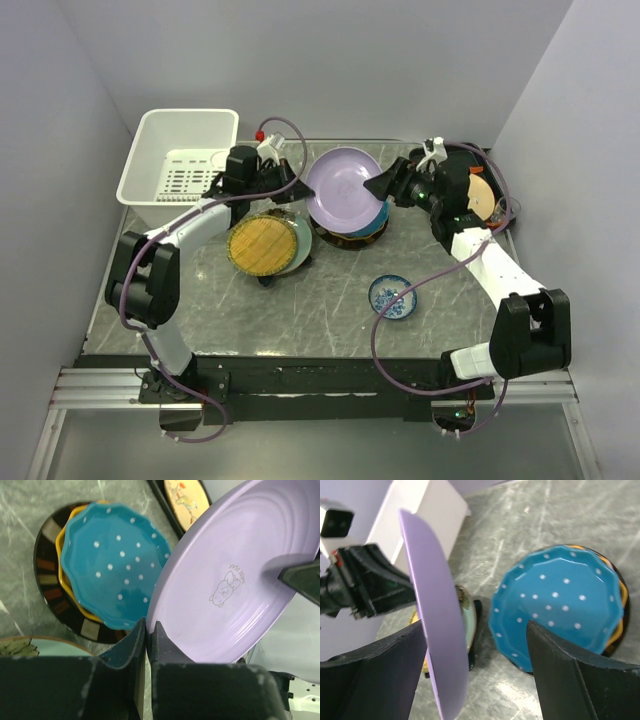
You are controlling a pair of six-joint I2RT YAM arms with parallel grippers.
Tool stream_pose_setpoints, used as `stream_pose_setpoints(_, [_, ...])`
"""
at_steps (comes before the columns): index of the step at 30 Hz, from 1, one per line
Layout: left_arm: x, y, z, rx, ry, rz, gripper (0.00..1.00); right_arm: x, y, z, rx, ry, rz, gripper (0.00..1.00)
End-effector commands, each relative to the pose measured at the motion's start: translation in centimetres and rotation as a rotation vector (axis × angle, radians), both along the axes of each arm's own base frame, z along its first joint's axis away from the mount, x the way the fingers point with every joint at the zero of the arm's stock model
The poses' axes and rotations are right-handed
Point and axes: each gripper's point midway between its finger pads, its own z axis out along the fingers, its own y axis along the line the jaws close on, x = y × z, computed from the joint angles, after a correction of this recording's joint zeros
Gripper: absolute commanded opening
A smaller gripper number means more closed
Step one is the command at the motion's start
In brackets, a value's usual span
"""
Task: Place the plates into the plastic bin on the countertop
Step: Pick up the plate at the center of the board, then place the plate in the plastic bin.
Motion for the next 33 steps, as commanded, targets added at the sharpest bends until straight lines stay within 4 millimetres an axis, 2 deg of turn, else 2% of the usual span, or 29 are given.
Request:
stream_pose_setpoints(1, [0.6, -0.6, 4.6, -0.032, -0.113, -0.029, 0.01, -0.9, 1.0, 3.4, 0.031, -0.129, 0.078, 0.85])
stream_pose_setpoints(8, [2.0, 0.4, 5.7, 0.008, -0.126, 0.026, 0.01, -1.9, 1.7, 4.7, 0.06, -0.177, 0.135, 0.85])
stream_pose_setpoints(12, [2.8, 1.5, 6.2, 0.025, -0.13, 0.048, 0.01, -2.4, 2.0, 5.2, 0.071, -0.198, 0.159, 0.94])
stream_pose_setpoints(21, [5.7, 5.9, 8.2, 0.048, -0.15, 0.143, 0.01, -3.1, 2.7, 5.4, 0.063, -0.218, 0.202, 0.98])
stream_pose_setpoints(33, [7.7, 11.6, 10.3, 0.06, -0.164, 0.307, 0.01, -2.8, 3.2, 4.4, 0.049, -0.186, 0.213, 0.99])
